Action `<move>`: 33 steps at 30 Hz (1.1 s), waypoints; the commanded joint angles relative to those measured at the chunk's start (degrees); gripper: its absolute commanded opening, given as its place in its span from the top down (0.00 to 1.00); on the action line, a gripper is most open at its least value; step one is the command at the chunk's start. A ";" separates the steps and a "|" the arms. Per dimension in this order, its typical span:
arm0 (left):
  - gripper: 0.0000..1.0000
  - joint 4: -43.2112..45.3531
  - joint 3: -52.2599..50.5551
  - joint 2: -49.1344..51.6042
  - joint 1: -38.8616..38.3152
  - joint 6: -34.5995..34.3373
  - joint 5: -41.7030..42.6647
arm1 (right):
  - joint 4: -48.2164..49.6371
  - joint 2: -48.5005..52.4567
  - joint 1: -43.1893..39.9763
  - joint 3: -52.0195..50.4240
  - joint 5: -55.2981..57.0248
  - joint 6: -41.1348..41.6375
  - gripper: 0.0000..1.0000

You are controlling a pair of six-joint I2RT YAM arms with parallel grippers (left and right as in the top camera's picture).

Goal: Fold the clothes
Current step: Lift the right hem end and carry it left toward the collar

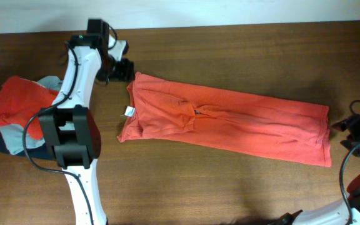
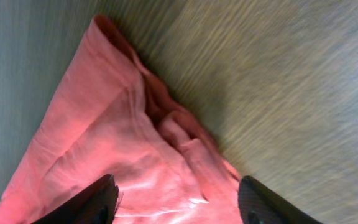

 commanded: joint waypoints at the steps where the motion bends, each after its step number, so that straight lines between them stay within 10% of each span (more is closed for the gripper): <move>1: 0.31 -3.34 7.69 -0.39 0.15 -0.11 -0.13 | -0.55 0.15 -1.44 1.01 -1.66 -4.66 0.30; 19: 0.30 -17.33 24.72 -0.39 0.09 -0.09 -0.13 | 5.35 8.76 8.11 -2.05 1.66 -19.12 0.31; 33: 0.30 -17.55 24.72 -0.39 0.09 -0.09 -0.13 | -0.04 7.39 7.89 1.16 -1.95 -18.91 0.96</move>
